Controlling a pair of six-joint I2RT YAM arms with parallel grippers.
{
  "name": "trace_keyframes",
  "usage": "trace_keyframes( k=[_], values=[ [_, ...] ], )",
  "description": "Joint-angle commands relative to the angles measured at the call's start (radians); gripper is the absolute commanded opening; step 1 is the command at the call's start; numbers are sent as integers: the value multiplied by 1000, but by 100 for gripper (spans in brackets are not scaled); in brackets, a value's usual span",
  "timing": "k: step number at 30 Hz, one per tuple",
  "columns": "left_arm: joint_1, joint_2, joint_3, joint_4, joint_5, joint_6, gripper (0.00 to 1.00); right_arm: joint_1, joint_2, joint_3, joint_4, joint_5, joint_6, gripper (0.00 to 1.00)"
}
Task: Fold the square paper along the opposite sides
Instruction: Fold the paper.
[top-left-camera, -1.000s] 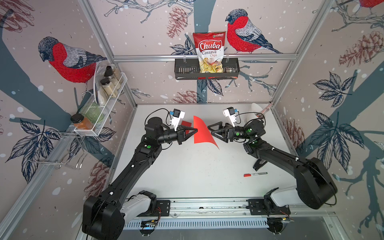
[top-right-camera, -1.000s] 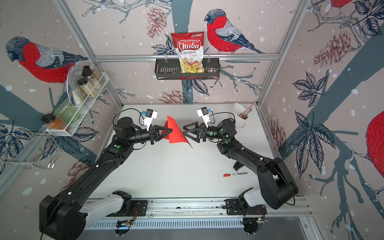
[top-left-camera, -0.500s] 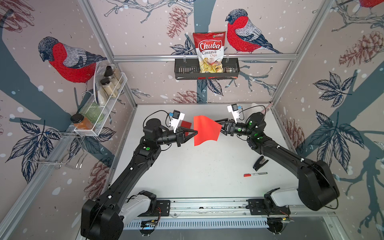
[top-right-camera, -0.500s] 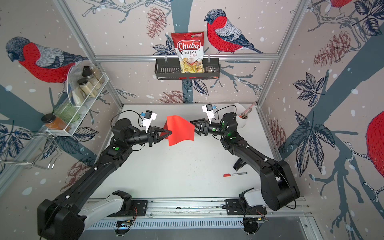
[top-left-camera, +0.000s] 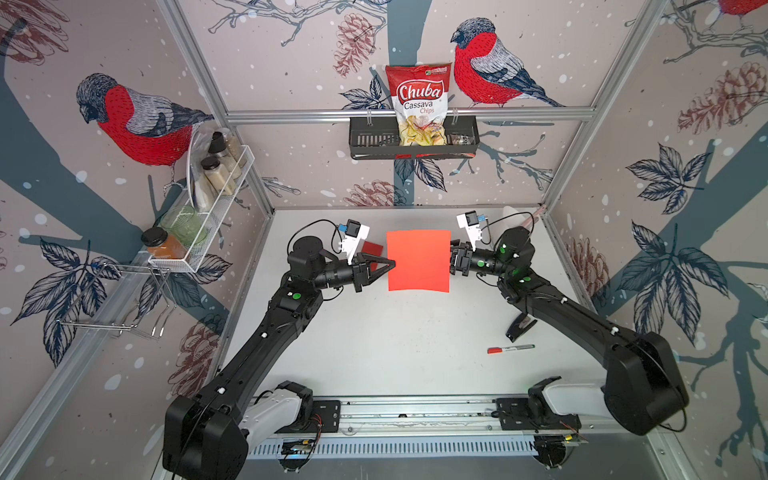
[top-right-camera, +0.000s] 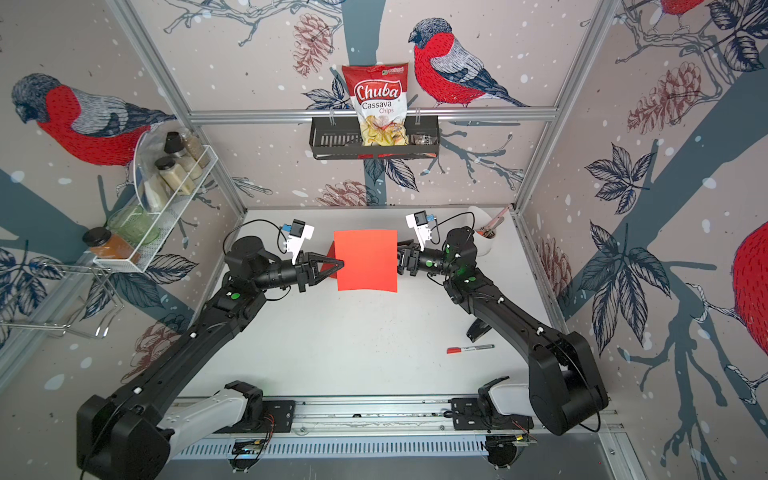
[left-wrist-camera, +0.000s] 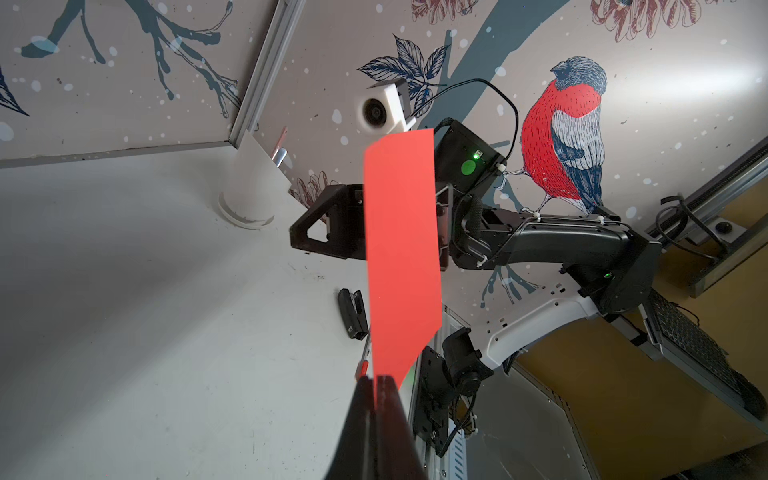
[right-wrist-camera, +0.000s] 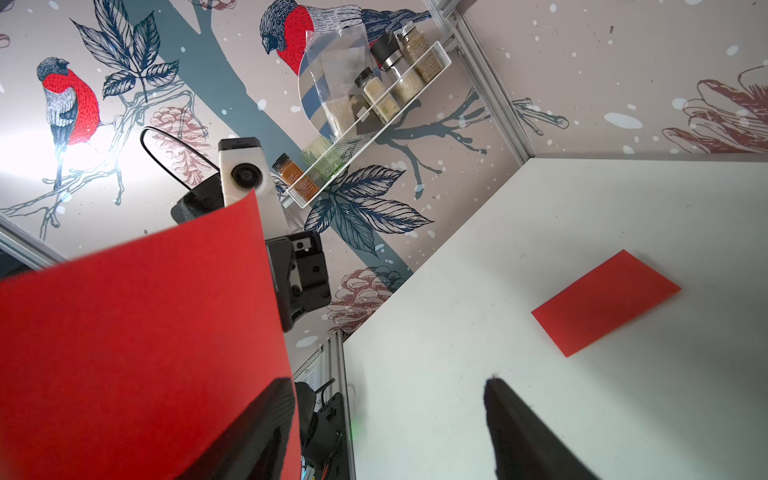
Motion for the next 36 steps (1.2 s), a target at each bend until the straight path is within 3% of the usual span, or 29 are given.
trace_keyframes(
  k=[1,8,17,36],
  values=[
    [6,4,10,0,-8,8,0,6,-22,-12,26,-41,-15,77],
    [9,8,17,-3,-9,8,0,16,-52,-27,-8,-55,-46,81],
    [10,18,23,-2,-8,4,0,57,-104,-48,25,-93,-70,97],
    [-14,-1,-7,46,29,-26,0,158,30,93,-19,-57,-120,95]
  ],
)
